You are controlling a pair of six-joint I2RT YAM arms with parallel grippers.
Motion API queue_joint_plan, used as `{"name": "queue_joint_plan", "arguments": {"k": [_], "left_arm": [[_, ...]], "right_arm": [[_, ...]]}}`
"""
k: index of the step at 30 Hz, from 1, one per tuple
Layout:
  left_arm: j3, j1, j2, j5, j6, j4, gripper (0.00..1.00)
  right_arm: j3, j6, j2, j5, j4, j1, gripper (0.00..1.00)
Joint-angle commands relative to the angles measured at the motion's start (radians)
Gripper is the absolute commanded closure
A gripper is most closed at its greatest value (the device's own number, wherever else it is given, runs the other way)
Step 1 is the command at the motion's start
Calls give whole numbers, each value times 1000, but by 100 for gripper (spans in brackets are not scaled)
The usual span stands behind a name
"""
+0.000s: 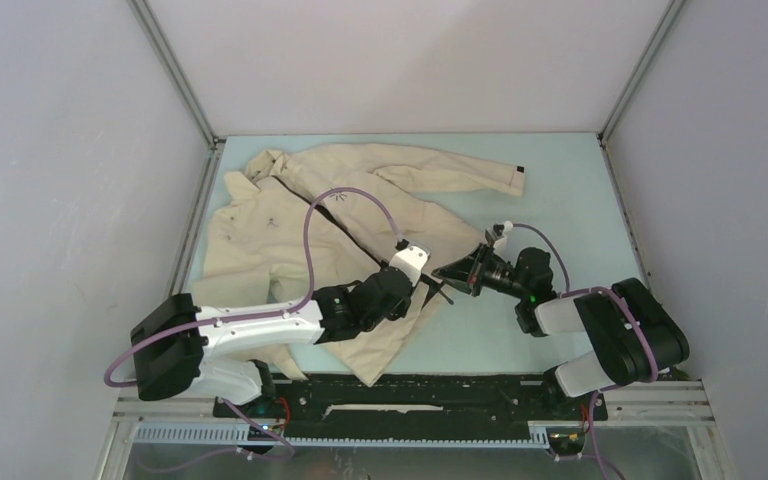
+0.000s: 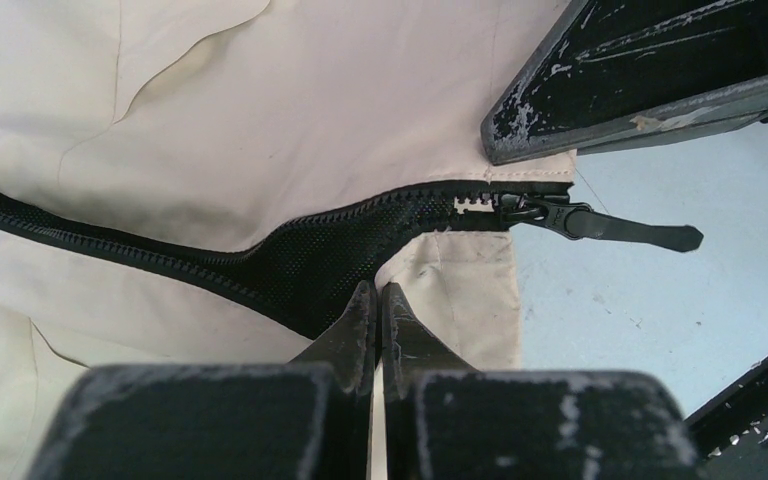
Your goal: Zip up the jacket
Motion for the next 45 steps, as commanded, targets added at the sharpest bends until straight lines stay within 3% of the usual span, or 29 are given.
{"name": "queue_joint_plan", "arguments": {"k": [1,11,24,32,45], "left_arm": [[71,-9,-10,-23,-6,14,100],[79,-17,-10,-21,-3,8,100],[102,-32,-30,-11,-21,-12,100],[92,-37,-52,-1,-20,9,100],[69,-45,-60,24,9,42,100]], "right_arm": [[15,-30,-27,26,8,15,100],[31,-82,-88,86,-99,44,100],[63,-250,-360,326,-504,98,100],[71,-215,-311,306,-428,133,100],[71,-188,-339,402,-465,201,100]]}}
